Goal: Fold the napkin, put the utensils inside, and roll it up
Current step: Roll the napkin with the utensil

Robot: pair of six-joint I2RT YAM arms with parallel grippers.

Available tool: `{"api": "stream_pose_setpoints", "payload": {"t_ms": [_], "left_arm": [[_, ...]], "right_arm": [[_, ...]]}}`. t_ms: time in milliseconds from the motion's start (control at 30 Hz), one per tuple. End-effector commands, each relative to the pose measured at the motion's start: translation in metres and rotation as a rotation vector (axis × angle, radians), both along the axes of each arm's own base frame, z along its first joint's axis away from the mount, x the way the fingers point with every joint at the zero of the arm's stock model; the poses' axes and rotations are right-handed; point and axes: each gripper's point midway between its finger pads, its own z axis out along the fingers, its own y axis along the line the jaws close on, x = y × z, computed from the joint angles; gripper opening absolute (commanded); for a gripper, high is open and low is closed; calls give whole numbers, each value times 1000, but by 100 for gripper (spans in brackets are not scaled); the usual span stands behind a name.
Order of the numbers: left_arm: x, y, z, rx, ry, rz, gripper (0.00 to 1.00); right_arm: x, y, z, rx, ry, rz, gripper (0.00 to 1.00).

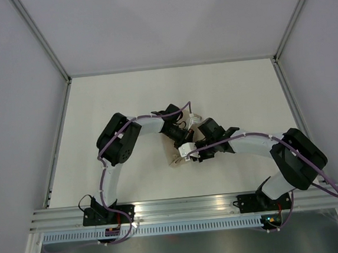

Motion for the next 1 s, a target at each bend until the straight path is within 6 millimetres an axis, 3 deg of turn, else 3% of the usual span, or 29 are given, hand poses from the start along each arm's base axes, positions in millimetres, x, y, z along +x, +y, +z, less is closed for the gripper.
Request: {"api": "stream_pose_setpoints", "payload": {"t_ms": [0,333,667,800,833,900,933,967], "left_arm": [[16,27,-32,204,-87,79,16],[34,28,-6,173,-109,159,28],[56,31,19,158,-179,240,31],[73,44,35,160,-249,335,29],[83,46,53,130,-300,378,29],[87,56,60,132,-347,434,27],[97,57,82,88,-413,483,27],[99,66,80,118,-451,526,26]], "right_arm": [[-22,-14,-19,-72,118,8,14],[-30,-20,-17,-95,306,17,8],[-27,-20,-11,-74,459,8,8],[-24,-19,-11,-79,527,5,7],[-29,-22,-15,-99,575,7,7],[-21,-17,-10,-83,598,6,7],[-21,-17,-11,-94,631,11,7],[-19,-16,-10,-94,648,9,7]]}}
